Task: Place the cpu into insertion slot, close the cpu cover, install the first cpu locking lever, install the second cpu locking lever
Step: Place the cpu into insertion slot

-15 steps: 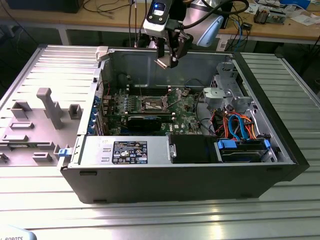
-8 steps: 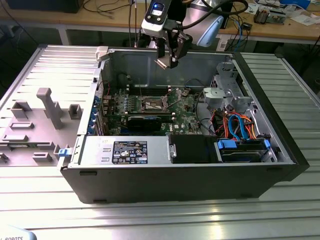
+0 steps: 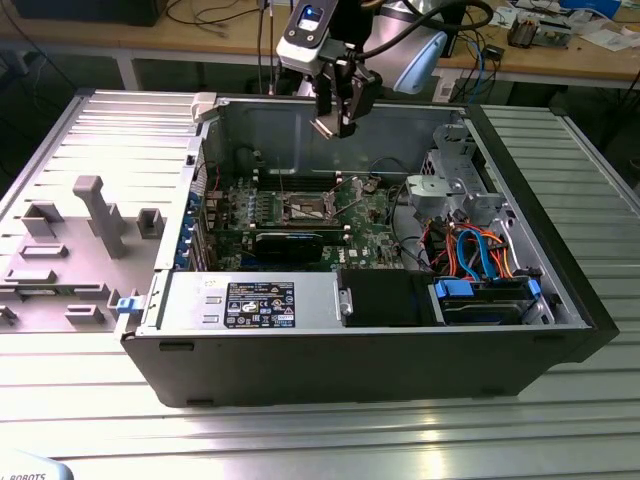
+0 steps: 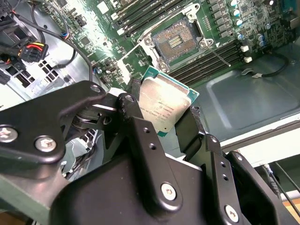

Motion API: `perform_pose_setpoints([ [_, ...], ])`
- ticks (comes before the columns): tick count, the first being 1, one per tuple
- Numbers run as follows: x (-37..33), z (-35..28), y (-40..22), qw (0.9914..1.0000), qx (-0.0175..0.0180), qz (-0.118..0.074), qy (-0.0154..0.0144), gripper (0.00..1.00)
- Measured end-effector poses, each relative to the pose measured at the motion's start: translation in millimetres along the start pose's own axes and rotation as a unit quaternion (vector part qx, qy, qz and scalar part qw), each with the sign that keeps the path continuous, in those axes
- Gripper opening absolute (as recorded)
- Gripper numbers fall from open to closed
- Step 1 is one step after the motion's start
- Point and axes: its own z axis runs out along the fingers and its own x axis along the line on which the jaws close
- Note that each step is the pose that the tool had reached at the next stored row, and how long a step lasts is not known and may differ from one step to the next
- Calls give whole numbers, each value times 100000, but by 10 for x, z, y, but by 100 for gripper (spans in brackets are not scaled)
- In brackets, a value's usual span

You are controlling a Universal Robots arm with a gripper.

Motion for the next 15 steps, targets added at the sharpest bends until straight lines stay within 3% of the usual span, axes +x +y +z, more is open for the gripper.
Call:
perform_pose_setpoints([
  [8,0,1,0,99999,-9,385,-35,54],
  [11,0,5,0,99936,-68,3554,-317,54],
  [15,0,6,0,99915,-82,4104,-366,54],
])
